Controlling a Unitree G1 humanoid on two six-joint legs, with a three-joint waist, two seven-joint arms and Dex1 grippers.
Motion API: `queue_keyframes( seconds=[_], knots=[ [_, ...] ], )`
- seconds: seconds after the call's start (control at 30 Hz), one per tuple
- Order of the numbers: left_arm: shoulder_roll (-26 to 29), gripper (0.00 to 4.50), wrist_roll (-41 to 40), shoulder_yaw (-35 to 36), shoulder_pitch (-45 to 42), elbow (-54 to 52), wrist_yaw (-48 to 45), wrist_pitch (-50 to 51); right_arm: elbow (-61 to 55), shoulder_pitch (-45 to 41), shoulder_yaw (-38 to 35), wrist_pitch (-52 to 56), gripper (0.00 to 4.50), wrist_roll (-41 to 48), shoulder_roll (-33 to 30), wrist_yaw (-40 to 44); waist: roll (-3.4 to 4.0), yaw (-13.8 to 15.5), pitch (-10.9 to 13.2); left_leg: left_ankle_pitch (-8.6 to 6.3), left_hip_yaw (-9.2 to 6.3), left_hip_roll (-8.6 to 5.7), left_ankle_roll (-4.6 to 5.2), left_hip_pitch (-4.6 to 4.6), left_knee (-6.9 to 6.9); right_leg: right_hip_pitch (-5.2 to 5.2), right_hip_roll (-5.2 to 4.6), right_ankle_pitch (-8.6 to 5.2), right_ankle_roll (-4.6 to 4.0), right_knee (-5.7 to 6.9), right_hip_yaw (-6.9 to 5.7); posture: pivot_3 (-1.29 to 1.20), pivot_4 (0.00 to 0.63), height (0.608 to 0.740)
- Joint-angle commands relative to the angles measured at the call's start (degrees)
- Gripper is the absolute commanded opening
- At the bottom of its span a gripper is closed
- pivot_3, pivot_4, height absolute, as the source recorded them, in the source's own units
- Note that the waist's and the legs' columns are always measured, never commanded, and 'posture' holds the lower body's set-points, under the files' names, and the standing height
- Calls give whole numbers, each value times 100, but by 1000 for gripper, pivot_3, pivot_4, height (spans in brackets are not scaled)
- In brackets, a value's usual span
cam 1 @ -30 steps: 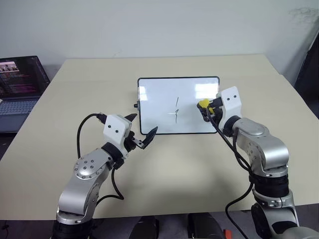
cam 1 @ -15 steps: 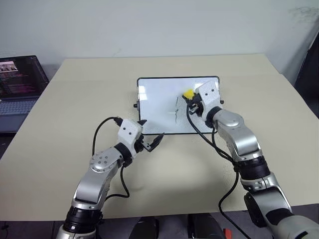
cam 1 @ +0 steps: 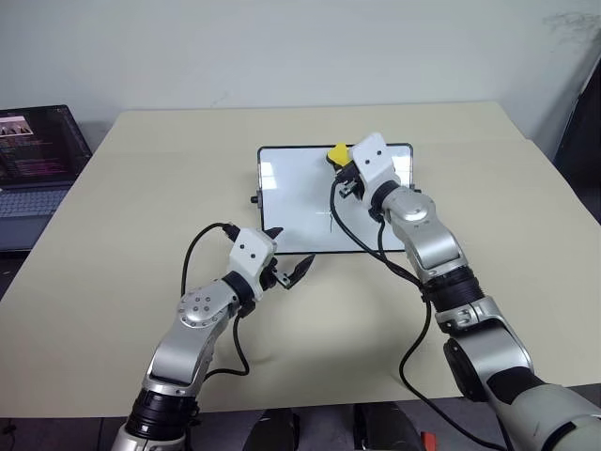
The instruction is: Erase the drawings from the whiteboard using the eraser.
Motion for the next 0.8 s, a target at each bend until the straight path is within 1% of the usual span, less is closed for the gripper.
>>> queue_keyframes(
  seconds=[0.03, 0.3, 0.53, 0.8],
  knots=[
    [15, 4500, 45, 114, -42, -131, 31, -146, 94, -156, -39, -272, 1139, -69, 74, -32, 0, 4, 0, 0, 0, -1, 0, 0, 0, 0, 0, 0, 0, 0, 0, 0, 150, 740],
    [1, 4500, 58, 134, -94, -185, 45, -109, 187, -84, 109, -323, 1139, -355, 125, -29, 0, -2, 0, 0, 0, 0, 0, 0, 0, -1, 0, 0, 0, 1, 1, 0, 150, 740],
    [-19, 4500, 46, 138, -233, -215, 75, -31, 117, 71, 465, -118, 1139, -888, -48, 5, 0, 3, 0, 0, 0, 0, 0, 0, 0, -1, 0, 0, 0, 1, 0, 0, 150, 740],
    [-60, 4500, 28, 131, -299, -310, 126, 62, -123, 260, 383, 198, 1139, -854, 27, 114, 0, -1, 0, 0, 0, 0, -1, 1, 2, 0, 0, 0, 0, 4, 1, 0, 150, 740]
  ],
)
